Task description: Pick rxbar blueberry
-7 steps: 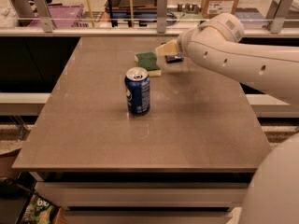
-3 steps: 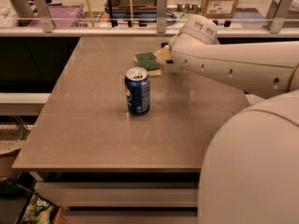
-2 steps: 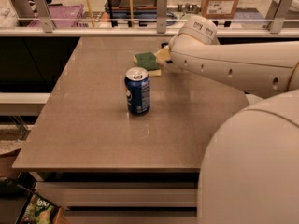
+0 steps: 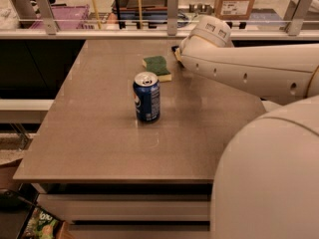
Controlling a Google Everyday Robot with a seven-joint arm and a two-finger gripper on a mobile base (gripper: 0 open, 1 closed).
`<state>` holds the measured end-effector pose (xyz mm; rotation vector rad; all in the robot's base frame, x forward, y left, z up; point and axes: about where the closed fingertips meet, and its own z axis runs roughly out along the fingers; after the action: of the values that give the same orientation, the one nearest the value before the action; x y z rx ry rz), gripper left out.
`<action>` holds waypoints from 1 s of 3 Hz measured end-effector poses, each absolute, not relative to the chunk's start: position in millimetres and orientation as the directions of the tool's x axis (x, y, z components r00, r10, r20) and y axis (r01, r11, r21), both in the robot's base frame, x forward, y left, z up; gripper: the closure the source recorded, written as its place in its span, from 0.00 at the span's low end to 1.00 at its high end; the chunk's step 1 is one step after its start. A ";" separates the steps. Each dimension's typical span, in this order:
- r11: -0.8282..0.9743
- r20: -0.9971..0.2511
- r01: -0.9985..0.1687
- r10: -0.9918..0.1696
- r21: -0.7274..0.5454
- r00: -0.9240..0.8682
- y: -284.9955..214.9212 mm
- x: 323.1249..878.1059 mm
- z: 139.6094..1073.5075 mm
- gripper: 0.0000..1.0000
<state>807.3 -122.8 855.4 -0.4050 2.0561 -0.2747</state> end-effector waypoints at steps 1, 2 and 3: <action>0.918 -0.796 -0.172 -0.395 -0.356 -0.459 -122.2 807.1 856.4 0.65; 0.918 -0.796 -0.173 -0.395 -0.356 -0.458 -121.6 806.9 857.4 0.88; 0.918 -0.797 -0.173 -0.396 -0.356 -0.456 -121.1 806.7 858.3 1.00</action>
Offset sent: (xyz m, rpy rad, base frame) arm -0.0002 0.0005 0.0009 0.0000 -0.0011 0.0011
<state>806.7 -121.1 858.3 -0.4080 2.0515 -0.2730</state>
